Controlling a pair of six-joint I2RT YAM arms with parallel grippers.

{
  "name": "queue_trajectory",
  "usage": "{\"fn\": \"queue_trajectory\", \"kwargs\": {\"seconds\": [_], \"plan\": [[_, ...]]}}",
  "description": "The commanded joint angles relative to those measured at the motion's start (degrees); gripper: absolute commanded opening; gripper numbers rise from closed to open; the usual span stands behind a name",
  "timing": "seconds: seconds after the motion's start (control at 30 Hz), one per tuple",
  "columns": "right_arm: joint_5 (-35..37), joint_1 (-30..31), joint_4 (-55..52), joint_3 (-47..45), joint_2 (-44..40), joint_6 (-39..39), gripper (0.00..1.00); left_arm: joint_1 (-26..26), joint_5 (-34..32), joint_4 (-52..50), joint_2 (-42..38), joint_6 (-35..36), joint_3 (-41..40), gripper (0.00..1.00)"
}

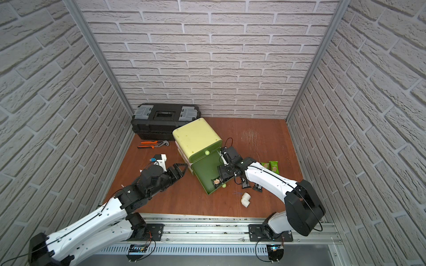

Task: Take the cookies out of the drawer
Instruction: Pick up the cookie from the drawer.

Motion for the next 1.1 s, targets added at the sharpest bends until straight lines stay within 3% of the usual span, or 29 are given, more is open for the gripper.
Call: {"fn": "queue_trajectory", "kwargs": {"seconds": [0.0, 0.27, 0.57, 0.8, 1.07], "plan": [[-0.37, -0.23, 1.81, -0.44, -2.19, 0.55, 0.71, 4.16, 2.07, 0.31, 0.53, 1.58, 3.55, 0.83], [-0.33, -0.25, 1.46, -0.66, -2.68, 0.85, 0.71, 11.64, 11.36, 2.94, 11.46, 2.93, 11.33, 0.9], [-0.64, -0.25, 1.63, -1.01, -3.58, 1.64, 0.71, 13.08, 12.16, 1.54, 17.5, 1.57, 12.97, 0.88], [0.58, -0.34, 2.89, -0.68, -1.43, 2.68, 0.68, 13.47, 12.04, 0.01, 18.43, 1.51, 12.61, 0.8], [0.86, -0.6, 3.66, -0.76, 0.71, 3.38, 0.66, 13.7, 9.61, -3.27, 18.34, 1.21, 12.56, 0.78]]}}
